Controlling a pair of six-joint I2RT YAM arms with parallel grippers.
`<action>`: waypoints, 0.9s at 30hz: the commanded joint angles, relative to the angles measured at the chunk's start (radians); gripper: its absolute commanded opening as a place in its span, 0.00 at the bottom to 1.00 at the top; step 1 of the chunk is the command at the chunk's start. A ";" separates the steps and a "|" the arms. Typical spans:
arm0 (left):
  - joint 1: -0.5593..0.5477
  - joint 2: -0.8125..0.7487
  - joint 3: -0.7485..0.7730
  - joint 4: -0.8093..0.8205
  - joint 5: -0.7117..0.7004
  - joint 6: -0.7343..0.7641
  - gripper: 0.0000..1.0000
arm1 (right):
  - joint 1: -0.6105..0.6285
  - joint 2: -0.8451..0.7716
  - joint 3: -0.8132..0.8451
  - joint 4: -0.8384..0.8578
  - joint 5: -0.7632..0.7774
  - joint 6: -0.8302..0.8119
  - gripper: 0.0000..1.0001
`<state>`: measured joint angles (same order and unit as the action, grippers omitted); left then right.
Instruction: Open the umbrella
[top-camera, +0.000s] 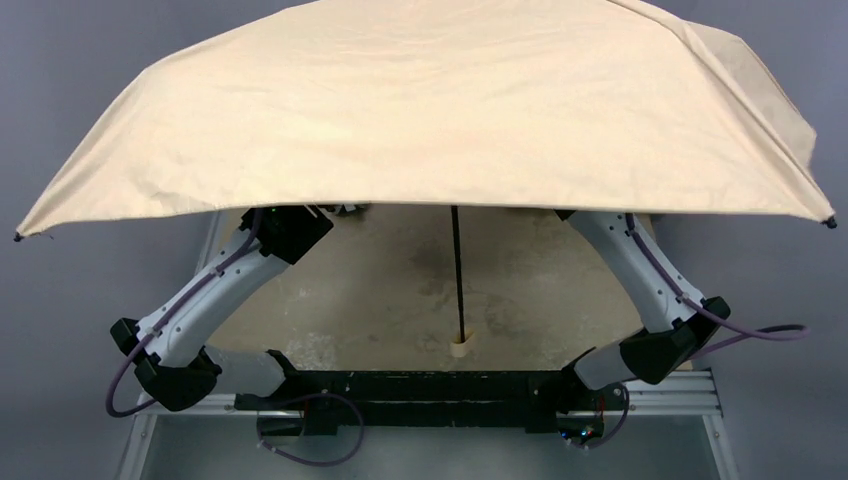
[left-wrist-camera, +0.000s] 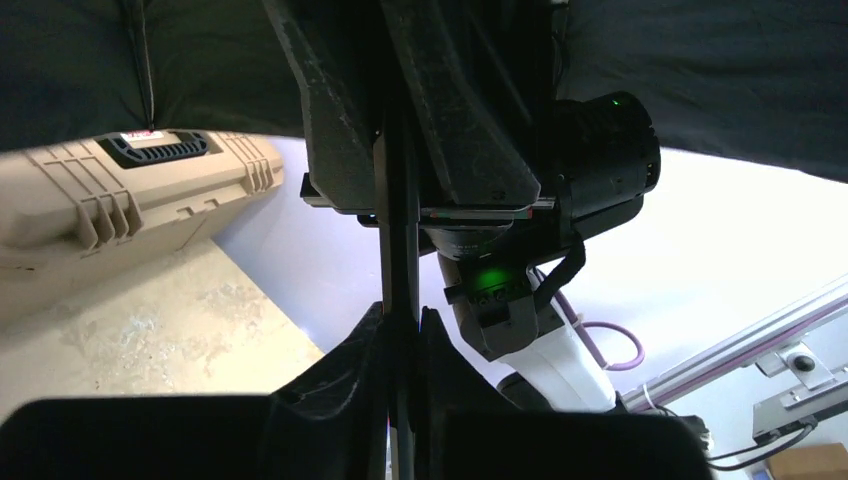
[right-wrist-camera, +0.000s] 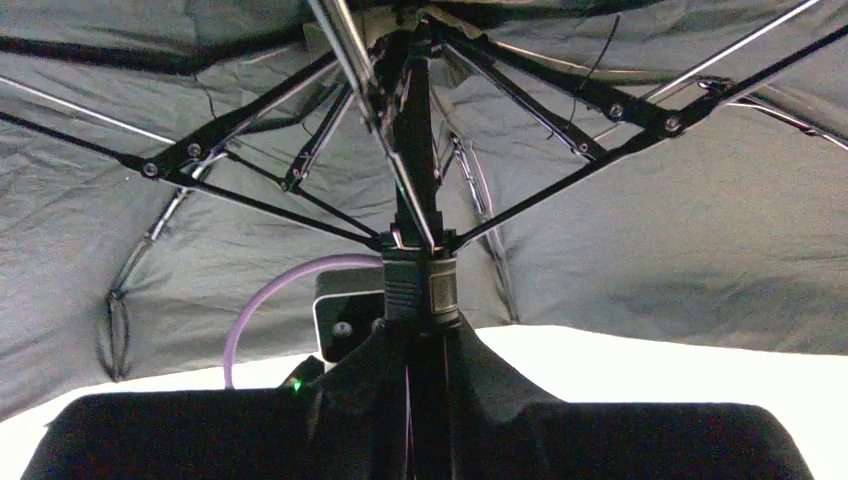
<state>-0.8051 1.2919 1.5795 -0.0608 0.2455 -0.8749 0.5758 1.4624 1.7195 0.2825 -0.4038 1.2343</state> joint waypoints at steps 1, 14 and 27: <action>0.008 -0.009 0.054 0.009 -0.008 0.017 0.00 | 0.007 -0.059 0.007 0.058 0.001 0.005 0.00; 0.128 -0.044 0.036 0.188 0.139 -0.257 0.00 | -0.104 -0.081 -0.227 0.467 -0.171 0.257 0.51; 0.146 0.045 0.105 0.300 0.384 -0.361 0.00 | -0.144 0.084 0.002 0.555 -0.189 0.379 0.38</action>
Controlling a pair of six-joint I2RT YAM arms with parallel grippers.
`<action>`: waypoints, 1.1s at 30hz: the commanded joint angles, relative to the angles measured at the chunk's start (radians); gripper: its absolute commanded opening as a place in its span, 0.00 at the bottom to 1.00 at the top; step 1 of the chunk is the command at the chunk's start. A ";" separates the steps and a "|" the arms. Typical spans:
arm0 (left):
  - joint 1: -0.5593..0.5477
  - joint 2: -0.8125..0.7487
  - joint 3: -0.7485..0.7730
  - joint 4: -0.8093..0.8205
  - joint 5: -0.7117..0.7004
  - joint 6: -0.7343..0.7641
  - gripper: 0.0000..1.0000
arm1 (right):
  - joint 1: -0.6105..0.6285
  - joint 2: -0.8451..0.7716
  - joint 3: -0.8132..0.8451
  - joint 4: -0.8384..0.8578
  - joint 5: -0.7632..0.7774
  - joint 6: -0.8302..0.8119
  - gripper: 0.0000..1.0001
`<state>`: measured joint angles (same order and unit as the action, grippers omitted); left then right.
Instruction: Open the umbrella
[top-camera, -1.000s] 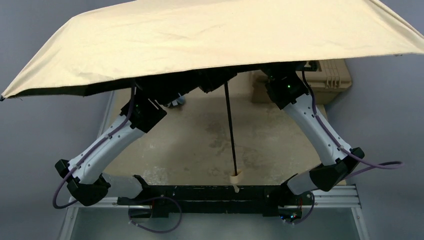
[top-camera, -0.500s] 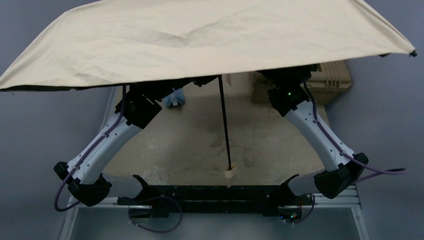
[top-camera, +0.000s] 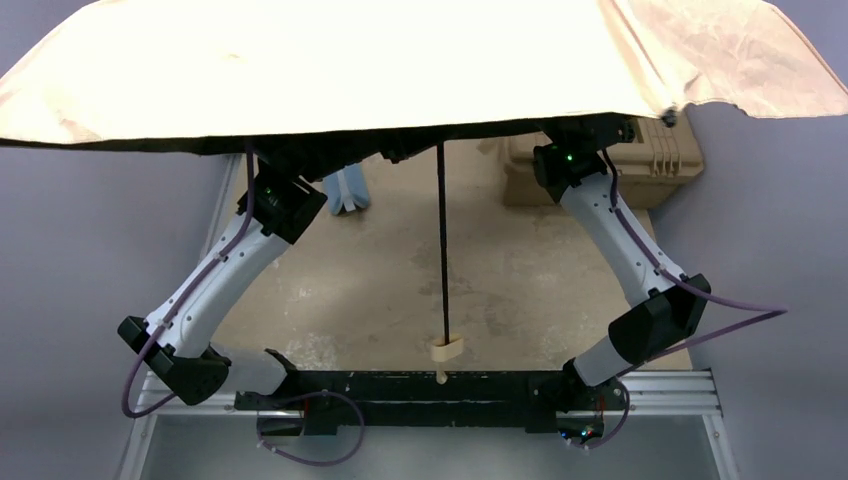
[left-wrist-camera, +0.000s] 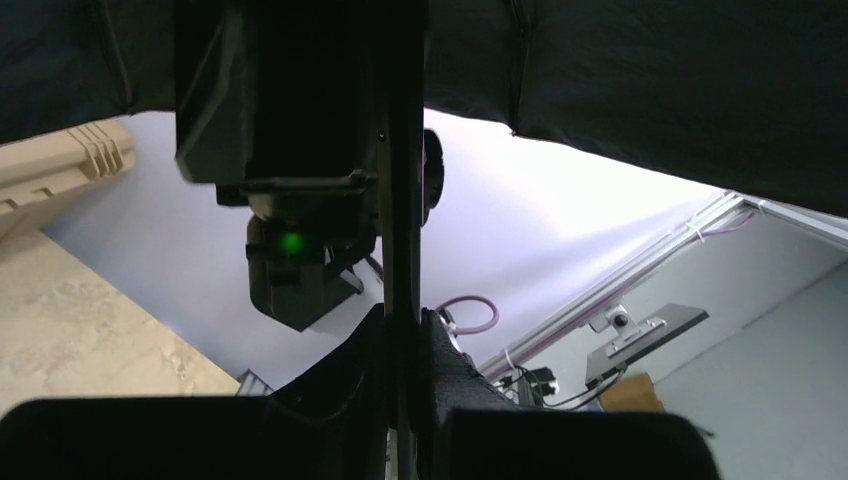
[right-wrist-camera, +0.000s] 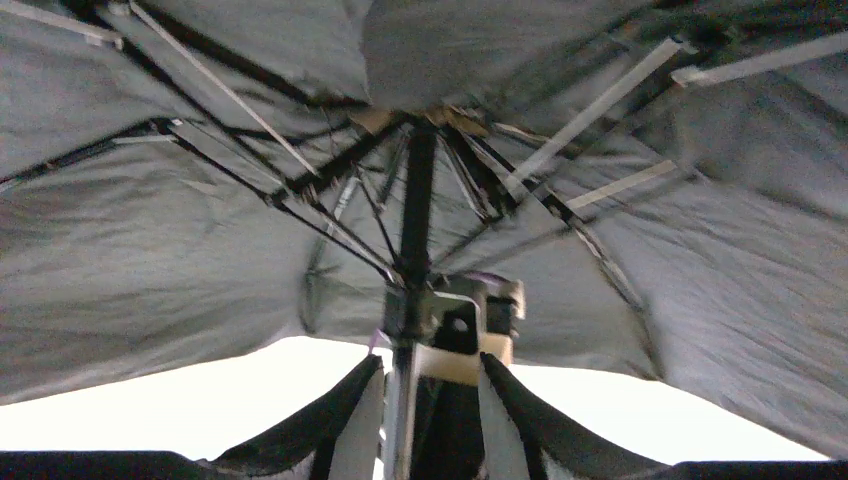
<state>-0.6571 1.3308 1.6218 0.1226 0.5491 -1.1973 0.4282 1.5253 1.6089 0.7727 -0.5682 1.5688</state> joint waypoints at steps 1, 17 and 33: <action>-0.001 0.009 0.068 0.110 0.081 -0.037 0.00 | 0.004 0.029 0.128 0.064 -0.025 0.044 0.36; -0.002 0.126 0.176 0.096 0.135 -0.043 0.00 | 0.072 0.007 0.098 0.037 -0.015 0.010 0.16; 0.048 0.151 0.267 -0.055 0.153 0.054 0.00 | 0.113 -0.078 -0.023 0.009 -0.004 -0.031 0.18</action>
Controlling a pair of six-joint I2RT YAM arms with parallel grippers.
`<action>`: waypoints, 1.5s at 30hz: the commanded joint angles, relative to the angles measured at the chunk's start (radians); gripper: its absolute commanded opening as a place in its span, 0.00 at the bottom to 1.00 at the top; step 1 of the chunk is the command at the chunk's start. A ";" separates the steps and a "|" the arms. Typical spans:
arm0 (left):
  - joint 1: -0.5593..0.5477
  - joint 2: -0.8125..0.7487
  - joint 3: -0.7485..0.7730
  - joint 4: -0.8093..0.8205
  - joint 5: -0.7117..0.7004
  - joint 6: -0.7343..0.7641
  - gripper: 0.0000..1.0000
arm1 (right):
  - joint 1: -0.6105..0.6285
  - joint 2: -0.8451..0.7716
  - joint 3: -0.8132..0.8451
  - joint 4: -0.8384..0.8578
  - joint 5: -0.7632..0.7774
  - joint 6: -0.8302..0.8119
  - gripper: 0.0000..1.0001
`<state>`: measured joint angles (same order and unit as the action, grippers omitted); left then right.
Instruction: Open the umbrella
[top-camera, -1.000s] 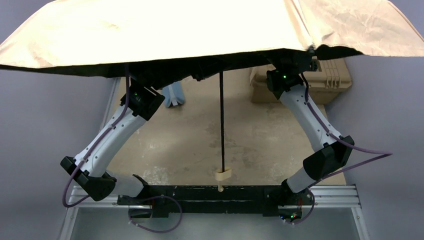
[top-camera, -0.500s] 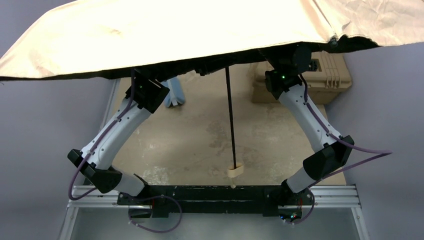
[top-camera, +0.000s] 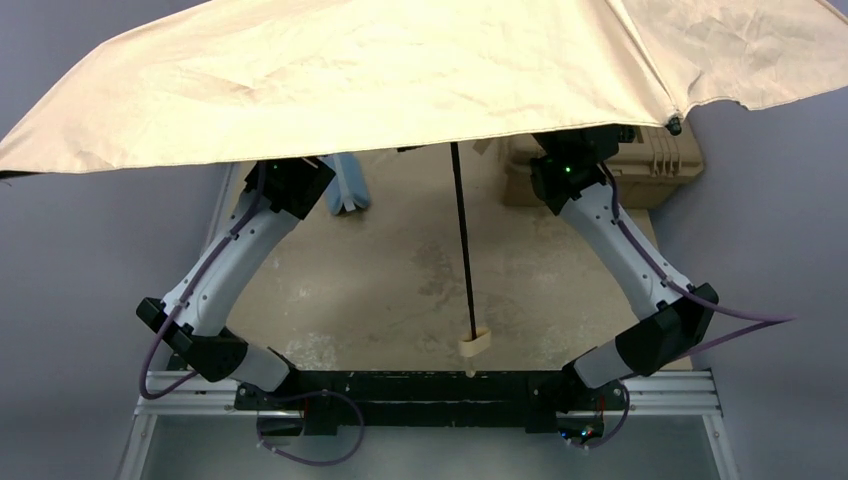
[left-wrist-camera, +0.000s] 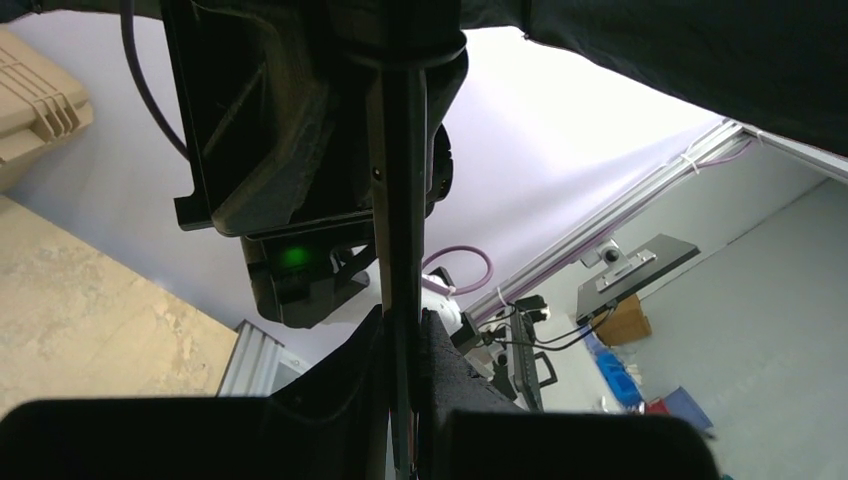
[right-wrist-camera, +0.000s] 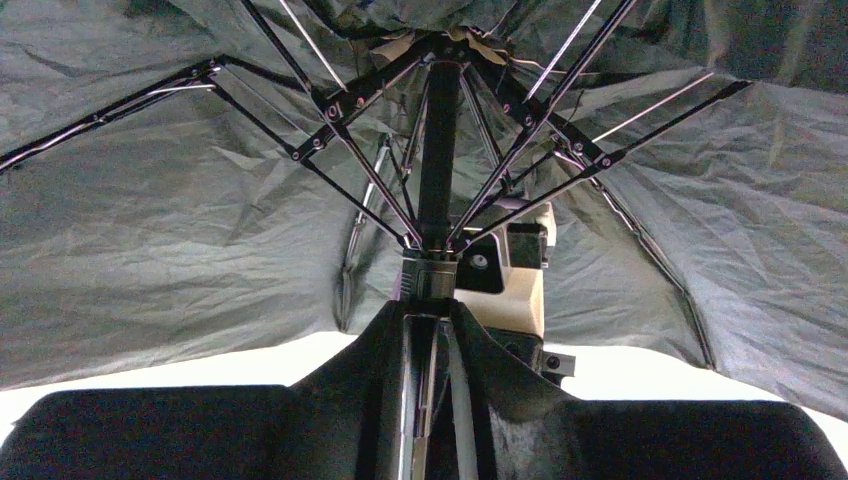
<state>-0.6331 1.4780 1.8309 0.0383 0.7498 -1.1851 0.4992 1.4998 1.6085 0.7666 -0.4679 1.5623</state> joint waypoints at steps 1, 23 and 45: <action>0.023 0.005 0.060 0.029 -0.045 0.042 0.00 | 0.044 -0.058 -0.030 0.010 -0.102 -0.027 0.19; -0.016 -0.082 -0.115 0.029 -0.037 0.071 0.00 | 0.045 -0.013 0.099 -0.035 0.056 -0.084 0.21; -0.077 -0.222 -0.170 -0.280 -0.311 0.323 0.80 | 0.014 -0.089 0.143 -0.295 0.150 -0.350 0.00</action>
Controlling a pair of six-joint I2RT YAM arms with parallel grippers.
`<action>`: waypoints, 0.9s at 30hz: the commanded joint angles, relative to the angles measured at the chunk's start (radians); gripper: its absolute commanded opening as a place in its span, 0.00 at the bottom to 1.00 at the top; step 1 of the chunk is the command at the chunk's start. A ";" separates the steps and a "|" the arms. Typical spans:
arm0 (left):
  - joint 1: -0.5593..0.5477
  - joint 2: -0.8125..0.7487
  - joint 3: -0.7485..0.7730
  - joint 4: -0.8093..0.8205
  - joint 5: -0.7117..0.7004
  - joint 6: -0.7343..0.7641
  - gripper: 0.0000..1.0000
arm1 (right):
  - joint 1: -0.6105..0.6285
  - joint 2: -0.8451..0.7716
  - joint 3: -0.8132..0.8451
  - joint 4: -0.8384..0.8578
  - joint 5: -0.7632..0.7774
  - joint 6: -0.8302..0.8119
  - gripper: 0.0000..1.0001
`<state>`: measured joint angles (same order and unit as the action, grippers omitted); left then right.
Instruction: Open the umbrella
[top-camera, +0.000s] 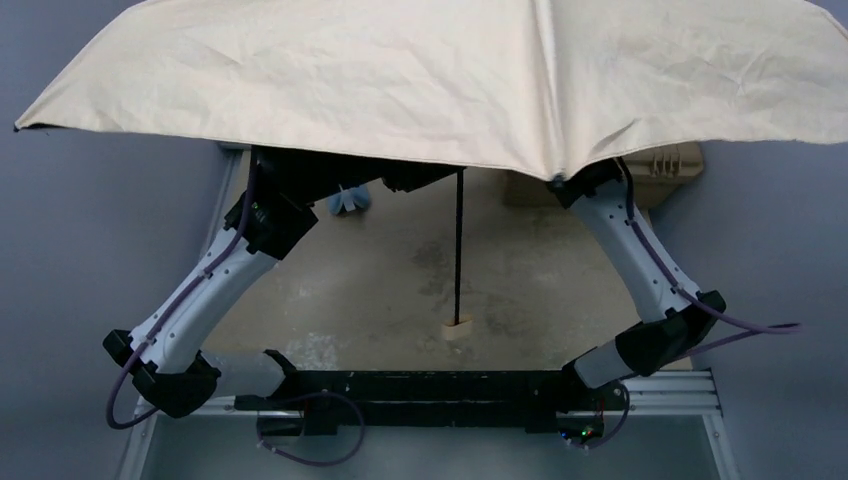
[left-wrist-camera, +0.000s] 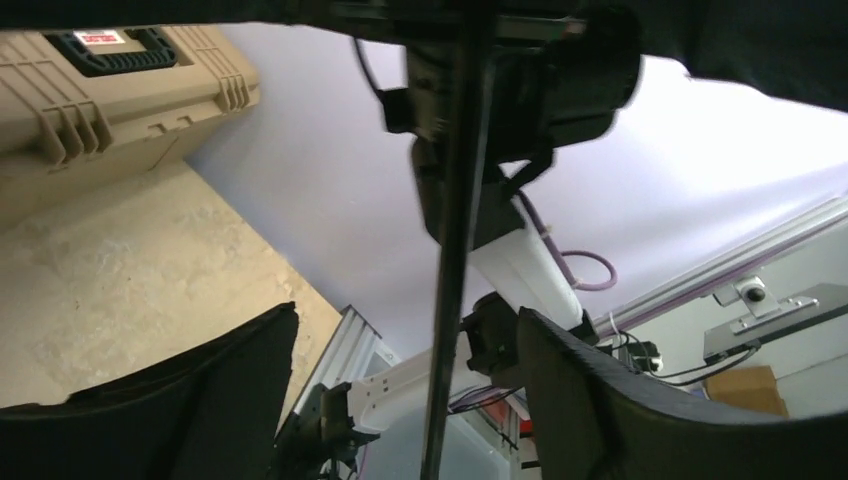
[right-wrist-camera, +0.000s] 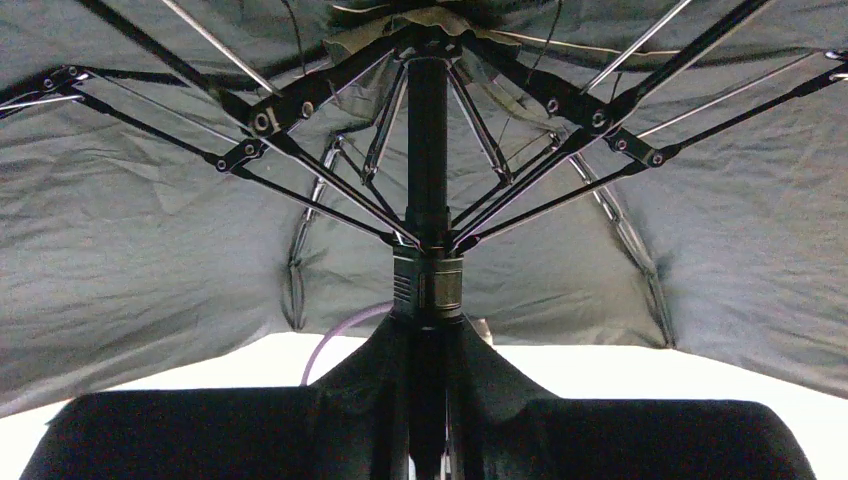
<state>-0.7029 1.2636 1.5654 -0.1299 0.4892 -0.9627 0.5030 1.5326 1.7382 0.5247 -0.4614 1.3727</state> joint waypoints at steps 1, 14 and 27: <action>-0.015 0.003 0.129 -0.138 -0.065 0.122 0.86 | 0.017 -0.131 0.015 -0.088 0.159 -0.189 0.00; -0.129 0.090 0.278 -0.203 -0.279 0.294 0.78 | 0.141 -0.129 0.088 -0.359 0.251 -0.364 0.00; -0.125 0.114 0.373 -0.317 -0.407 0.316 0.00 | 0.170 -0.187 -0.081 -0.268 0.229 -0.315 0.02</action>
<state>-0.8322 1.3930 1.8660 -0.4370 0.1513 -0.7124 0.6674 1.4067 1.7023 0.1852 -0.2253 1.0080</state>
